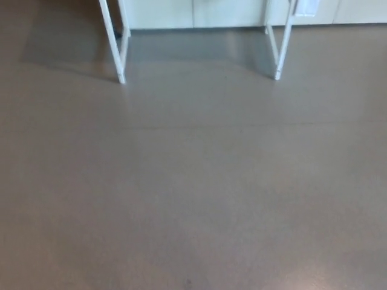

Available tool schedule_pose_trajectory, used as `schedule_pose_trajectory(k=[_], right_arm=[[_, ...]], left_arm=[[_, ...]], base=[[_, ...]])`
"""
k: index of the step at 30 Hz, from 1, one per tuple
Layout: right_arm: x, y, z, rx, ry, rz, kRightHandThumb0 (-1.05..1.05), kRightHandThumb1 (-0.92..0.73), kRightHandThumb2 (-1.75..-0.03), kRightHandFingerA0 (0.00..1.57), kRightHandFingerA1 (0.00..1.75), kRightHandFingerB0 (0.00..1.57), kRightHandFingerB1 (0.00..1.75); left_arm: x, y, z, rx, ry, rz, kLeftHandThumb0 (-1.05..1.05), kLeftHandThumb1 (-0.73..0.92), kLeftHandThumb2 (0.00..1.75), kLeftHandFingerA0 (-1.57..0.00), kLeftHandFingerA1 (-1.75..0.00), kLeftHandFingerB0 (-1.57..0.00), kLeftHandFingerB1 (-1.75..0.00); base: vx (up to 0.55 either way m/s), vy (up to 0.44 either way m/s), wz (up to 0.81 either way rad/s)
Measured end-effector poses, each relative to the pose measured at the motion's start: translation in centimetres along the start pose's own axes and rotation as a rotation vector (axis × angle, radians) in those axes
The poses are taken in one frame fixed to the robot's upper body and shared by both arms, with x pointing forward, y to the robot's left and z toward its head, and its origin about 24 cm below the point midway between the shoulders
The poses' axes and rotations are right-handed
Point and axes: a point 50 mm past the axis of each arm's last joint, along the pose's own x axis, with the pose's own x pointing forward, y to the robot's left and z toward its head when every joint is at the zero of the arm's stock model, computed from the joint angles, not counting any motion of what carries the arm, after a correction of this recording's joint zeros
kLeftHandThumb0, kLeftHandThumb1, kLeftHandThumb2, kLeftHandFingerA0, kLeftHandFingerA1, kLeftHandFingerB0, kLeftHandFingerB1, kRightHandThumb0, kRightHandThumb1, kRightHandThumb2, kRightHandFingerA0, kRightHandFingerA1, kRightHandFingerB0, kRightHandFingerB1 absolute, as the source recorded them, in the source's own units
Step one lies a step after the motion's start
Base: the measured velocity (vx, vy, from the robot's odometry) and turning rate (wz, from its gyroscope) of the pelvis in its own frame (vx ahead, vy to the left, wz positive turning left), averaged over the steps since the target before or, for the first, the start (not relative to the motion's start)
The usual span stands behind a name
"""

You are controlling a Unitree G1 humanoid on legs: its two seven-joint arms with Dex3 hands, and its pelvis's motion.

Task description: The robot walk towards a table in front and then clicks the light switch button using the right hand's index finger

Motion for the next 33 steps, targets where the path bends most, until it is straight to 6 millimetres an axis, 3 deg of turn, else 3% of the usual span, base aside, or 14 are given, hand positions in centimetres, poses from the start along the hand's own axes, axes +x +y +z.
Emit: schedule_pose_trajectory(k=[3, 4, 11, 14, 15, 17, 18, 19, 20, 21, 22, 31, 32, 33], right_arm=[[-0.1, -0.6, 0.2, -0.024, -0.006, -0.007, -0.53, -0.58, -0.58, 0.72, 0.49, 0.55, 0.41], [0.0, -0.7, 0.4, -0.035, -0.015, -0.006, -0.57, -0.45, -0.82, 0.66, 0.62, 0.51, 0.55], [0.0, -0.6, 0.4, -0.076, -0.027, 0.013, -0.57, -0.46, -0.83, 0.68, 0.62, 0.52, 0.56], [0.0, -0.1, 0.3, -0.082, -0.029, 0.03, -0.58, -0.46, -0.84, 0.67, 0.63, 0.52, 0.56], [-0.1, -0.1, 0.2, -0.086, -0.025, 0.032, -0.56, -0.59, -0.57, 0.76, 0.5, 0.59, 0.42], [-0.1, 0.0, 0.2, -0.093, -0.029, 0.036, -0.54, -0.6, -0.58, 0.76, 0.51, 0.58, 0.43], [0.0, 0.1, 0.2, -0.097, -0.033, 0.038, -0.54, -0.59, -0.57, 0.75, 0.51, 0.58, 0.42], [0.0, 0.1, 0.3, -0.1, -0.036, 0.04, -0.55, -0.47, -0.84, 0.68, 0.63, 0.52, 0.56], [0.0, 0.1, 0.4, -0.103, -0.041, 0.041, -0.52, -0.6, -0.57, 0.75, 0.5, 0.58, 0.41], [0.0, 0.1, 0.4, -0.104, -0.044, 0.041, -0.52, -0.6, -0.57, 0.75, 0.5, 0.58, 0.41], [-0.1, 0.1, 0.5, -0.105, -0.047, 0.041, -0.54, -0.48, -0.83, 0.67, 0.62, 0.51, 0.55], [0.0, -0.4, 0.8, -0.119, -0.052, 0.019, -0.53, -0.47, -0.83, 0.69, 0.63, 0.52, 0.56], [0.0, -0.4, 1.0, -0.12, -0.058, 0.02, -0.49, -0.6, -0.57, 0.76, 0.51, 0.58, 0.42], [0.0, -0.3, 1.0, -0.121, -0.061, 0.022, -0.52, -0.59, -0.58, 0.78, 0.52, 0.58, 0.42]], left_arm=[[0.0, -0.2, -0.3, -0.001, 0.006, -0.006, -0.35, 0.69, 0.62, -0.36, -0.45, -0.24, -0.36], [-0.1, -0.1, -0.6, -0.002, 0.016, -0.003, -0.34, 0.69, 0.62, -0.37, -0.46, -0.26, -0.36], [0.2, -0.4, -0.9, -0.003, 0.031, -0.009, -0.3, 0.68, 0.59, -0.38, -0.45, -0.27, -0.36], [0.4, 0.0, 0.3, 0.028, -0.004, -0.007, -0.29, 0.69, 0.62, -0.37, -0.44, -0.25, -0.36], [0.4, 0.0, 0.5, 0.034, -0.014, -0.008, -0.29, 0.69, 0.59, -0.37, -0.44, -0.27, -0.36], [0.4, -0.2, 0.7, 0.04, -0.019, -0.014, -0.29, 0.69, 0.6, -0.36, -0.43, -0.28, -0.36], [0.4, -0.2, 0.7, 0.042, -0.018, -0.015, -0.26, 0.48, 0.9, -0.27, -0.56, -0.15, -0.49], [0.4, -0.2, 0.6, 0.044, -0.017, -0.015, -0.3, 0.69, 0.6, -0.37, -0.43, -0.28, -0.36], [0.4, -0.2, 0.6, 0.045, -0.014, -0.015, -0.3, 0.68, 0.6, -0.38, -0.44, -0.29, -0.37], [0.3, -0.2, 0.5, 0.046, -0.011, -0.015, -0.3, 0.68, 0.6, -0.38, -0.44, -0.29, -0.37], [0.3, -0.2, 0.4, 0.048, -0.009, -0.015, -0.29, 0.68, 0.59, -0.38, -0.45, -0.29, -0.37], [0.4, -0.7, 0.2, 0.064, 0.0, -0.028, -0.3, 0.68, 0.61, -0.48, -0.49, -0.36, -0.39], [0.4, -0.7, 0.1, 0.066, 0.003, -0.027, -0.31, 0.69, 0.61, -0.47, -0.49, -0.35, -0.39], [0.3, -0.7, 0.0, 0.068, 0.006, -0.027, -0.32, 0.68, 0.59, -0.44, -0.48, -0.34, -0.38]], base=[[-0.01, 0.005, 0.05], [0.0, 0.0, 0.0], [0.08, 0.278, -0.07], [0.12, 0.304, -0.01], [0.12, 0.105, 0.0], [0.14, 0.026, 0.05], [0.09, -0.031, 0.11], [0.09, -0.061, 0.09], [0.12, -0.096, 0.06], [0.15, -0.139, 0.09], [0.17, -0.188, 0.11], [0.18, -0.304, 0.25], [0.17, -0.171, 0.04], [0.18, -0.136, -0.04]])
